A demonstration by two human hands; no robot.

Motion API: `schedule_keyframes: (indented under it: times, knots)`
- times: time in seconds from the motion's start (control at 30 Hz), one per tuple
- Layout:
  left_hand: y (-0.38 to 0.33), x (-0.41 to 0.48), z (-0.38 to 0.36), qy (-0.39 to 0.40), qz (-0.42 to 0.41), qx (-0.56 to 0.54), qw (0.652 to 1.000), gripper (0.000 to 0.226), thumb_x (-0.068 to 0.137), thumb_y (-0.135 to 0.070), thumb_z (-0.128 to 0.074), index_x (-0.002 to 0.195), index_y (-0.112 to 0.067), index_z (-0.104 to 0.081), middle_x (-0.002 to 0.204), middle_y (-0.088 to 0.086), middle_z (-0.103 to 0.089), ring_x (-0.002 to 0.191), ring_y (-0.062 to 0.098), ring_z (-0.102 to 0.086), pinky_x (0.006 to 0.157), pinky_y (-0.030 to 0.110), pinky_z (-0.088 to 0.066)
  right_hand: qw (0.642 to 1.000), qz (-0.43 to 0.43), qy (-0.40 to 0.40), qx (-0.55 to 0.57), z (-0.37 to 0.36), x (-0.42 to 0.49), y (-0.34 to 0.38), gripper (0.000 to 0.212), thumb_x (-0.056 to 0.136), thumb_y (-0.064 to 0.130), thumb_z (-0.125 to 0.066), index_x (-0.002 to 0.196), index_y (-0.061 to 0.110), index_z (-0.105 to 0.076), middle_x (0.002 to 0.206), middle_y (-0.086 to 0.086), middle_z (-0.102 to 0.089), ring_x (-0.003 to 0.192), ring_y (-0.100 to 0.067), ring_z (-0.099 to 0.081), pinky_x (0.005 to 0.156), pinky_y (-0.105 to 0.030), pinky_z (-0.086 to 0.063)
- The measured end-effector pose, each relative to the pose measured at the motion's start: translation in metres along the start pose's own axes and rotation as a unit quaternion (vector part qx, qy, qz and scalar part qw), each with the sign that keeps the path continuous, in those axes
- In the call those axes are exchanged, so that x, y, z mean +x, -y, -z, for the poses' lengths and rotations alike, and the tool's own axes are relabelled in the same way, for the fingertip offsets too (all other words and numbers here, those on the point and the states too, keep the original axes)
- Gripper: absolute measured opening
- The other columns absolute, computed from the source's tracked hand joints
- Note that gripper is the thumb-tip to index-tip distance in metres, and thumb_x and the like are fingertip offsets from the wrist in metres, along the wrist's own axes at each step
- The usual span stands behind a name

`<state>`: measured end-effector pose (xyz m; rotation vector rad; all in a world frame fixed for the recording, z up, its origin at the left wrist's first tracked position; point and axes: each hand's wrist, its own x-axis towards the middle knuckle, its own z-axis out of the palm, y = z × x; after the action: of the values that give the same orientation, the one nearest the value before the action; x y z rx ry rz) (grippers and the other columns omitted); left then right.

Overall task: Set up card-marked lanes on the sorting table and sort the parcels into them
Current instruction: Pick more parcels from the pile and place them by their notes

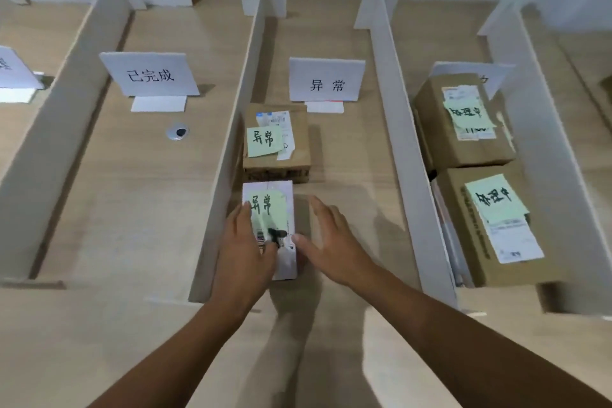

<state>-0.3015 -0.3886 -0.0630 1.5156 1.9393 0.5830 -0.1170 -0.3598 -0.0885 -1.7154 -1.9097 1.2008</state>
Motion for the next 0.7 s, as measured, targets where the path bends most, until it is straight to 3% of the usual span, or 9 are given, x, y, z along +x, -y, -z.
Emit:
schedule_keyframes:
  times: [0.07,0.17,0.27,0.33,0.43,0.5,0.7]
  knots:
    - [-0.039,-0.007,0.000,-0.010,-0.059,-0.009,0.998,0.062,0.093,-0.015,-0.065,0.151,-0.008,-0.042,0.153,0.009,-0.046,0.141,0.025,-0.041,0.115,0.037,-0.034,0.999,0.015,-0.049,0.007,0.042,-0.024,0.000,0.079,0.095,0.060,-0.051,0.161,0.034,-0.018,0.160,0.005,-0.028,0.148,-0.015,-0.026,0.120,-0.038,-0.030]
    - [-0.114,-0.024,-0.023,0.004,-0.147,-0.043,0.988,0.056,0.096,-0.020,-0.064,0.149,-0.016,-0.046,0.150,0.001,-0.048,0.139,0.016,-0.041,0.115,0.032,-0.031,0.989,0.056,-0.138,0.002,0.118,-0.081,-0.016,0.074,0.098,0.058,-0.051,0.160,0.031,-0.021,0.163,0.008,-0.028,0.150,-0.010,-0.023,0.121,-0.034,-0.025]
    - [-0.201,-0.061,-0.073,0.025,-0.241,-0.070,0.968,0.057,0.095,-0.020,-0.068,0.147,-0.028,-0.047,0.141,-0.013,-0.048,0.128,-0.003,-0.039,0.107,0.012,-0.026,0.971,0.055,-0.230,-0.019,0.194,-0.165,-0.055,0.070,0.098,0.056,-0.052,0.158,0.032,-0.025,0.161,0.008,-0.031,0.149,-0.008,-0.023,0.119,-0.024,-0.024]
    - [-0.261,-0.100,-0.115,0.064,-0.283,-0.094,0.952,0.053,0.094,-0.025,-0.068,0.143,-0.031,-0.049,0.139,-0.016,-0.049,0.124,-0.006,-0.041,0.100,0.001,-0.024,0.956,0.038,-0.290,-0.025,0.243,-0.235,-0.092,0.068,0.099,0.052,-0.054,0.158,0.032,-0.026,0.157,0.009,-0.035,0.146,-0.005,-0.027,0.114,-0.018,-0.026]
    - [-0.341,-0.172,-0.185,0.115,-0.344,-0.099,0.927,0.050,0.094,-0.024,-0.068,0.142,-0.021,-0.053,0.141,-0.005,-0.054,0.126,0.006,-0.048,0.100,0.018,-0.035,0.928,-0.014,-0.372,-0.008,0.298,-0.344,-0.161,0.066,0.101,0.049,-0.055,0.158,0.028,-0.028,0.155,0.009,-0.036,0.145,-0.007,-0.030,0.116,-0.026,-0.029]
    - [-0.381,-0.219,-0.230,0.142,-0.386,-0.102,0.905,0.049,0.093,-0.018,-0.069,0.139,-0.023,-0.055,0.140,-0.007,-0.054,0.123,0.000,-0.045,0.103,0.023,-0.034,0.913,-0.048,-0.404,0.027,0.322,-0.404,-0.198,0.068,0.101,0.050,-0.054,0.160,0.029,-0.026,0.156,0.011,-0.035,0.146,-0.006,-0.030,0.118,-0.028,-0.029]
    - [-0.470,-0.322,-0.339,0.241,-0.406,-0.110,0.875,0.047,0.097,-0.022,-0.064,0.139,-0.035,-0.049,0.140,-0.024,-0.045,0.126,-0.008,-0.040,0.097,0.000,-0.022,0.893,-0.090,-0.436,0.064,0.373,-0.513,-0.288,0.064,0.102,0.046,-0.056,0.158,0.032,-0.028,0.148,0.016,-0.038,0.139,0.011,-0.031,0.110,-0.007,-0.025]
